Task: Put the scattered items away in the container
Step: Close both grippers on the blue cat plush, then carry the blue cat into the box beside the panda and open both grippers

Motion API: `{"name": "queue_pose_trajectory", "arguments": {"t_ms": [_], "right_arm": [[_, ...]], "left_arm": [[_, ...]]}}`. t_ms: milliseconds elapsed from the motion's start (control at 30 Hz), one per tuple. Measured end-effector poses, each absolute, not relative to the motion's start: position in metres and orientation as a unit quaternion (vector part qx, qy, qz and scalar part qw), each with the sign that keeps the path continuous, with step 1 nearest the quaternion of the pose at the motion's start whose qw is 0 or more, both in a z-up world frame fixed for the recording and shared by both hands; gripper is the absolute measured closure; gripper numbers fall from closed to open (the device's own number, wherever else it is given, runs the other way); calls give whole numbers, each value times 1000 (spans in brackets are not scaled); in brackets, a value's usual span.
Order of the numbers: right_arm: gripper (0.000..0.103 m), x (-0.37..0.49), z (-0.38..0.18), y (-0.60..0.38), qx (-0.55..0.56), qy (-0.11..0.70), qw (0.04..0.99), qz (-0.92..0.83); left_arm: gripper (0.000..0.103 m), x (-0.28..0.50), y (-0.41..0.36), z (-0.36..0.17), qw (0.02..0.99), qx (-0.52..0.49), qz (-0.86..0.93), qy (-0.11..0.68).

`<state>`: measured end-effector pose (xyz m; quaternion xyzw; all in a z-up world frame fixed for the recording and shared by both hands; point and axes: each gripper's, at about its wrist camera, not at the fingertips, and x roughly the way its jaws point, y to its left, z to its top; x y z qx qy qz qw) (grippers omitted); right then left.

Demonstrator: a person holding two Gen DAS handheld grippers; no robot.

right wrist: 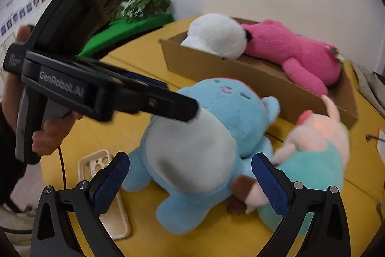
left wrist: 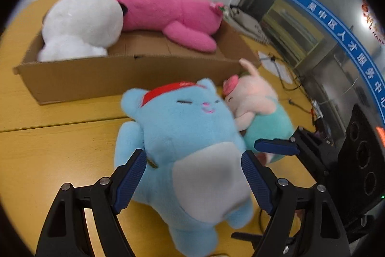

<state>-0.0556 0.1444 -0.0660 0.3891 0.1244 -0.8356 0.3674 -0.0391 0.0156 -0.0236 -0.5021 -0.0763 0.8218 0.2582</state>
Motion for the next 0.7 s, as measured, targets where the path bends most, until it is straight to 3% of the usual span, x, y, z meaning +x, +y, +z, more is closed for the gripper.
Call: {"name": "queue_pose_trajectory", "arguments": {"t_ms": [267,400,533,700], "right_arm": [[4,-78,-101,113,428,154,351,-819],[13,-74,-97,115,426,138,342,-826],[22,-68,-84,117,421,113,341,-833],[24,-54,-49,109,380,112,344,-851]], "left_arm": [[40,-42,9,-50,308,-514,793,-109],[44,-39,5,-47,316,-509,792,-119],[48,-28,2,-24,309,-488,810,-104],[48,-23,-10,20,312,-446,833,-97]]}}
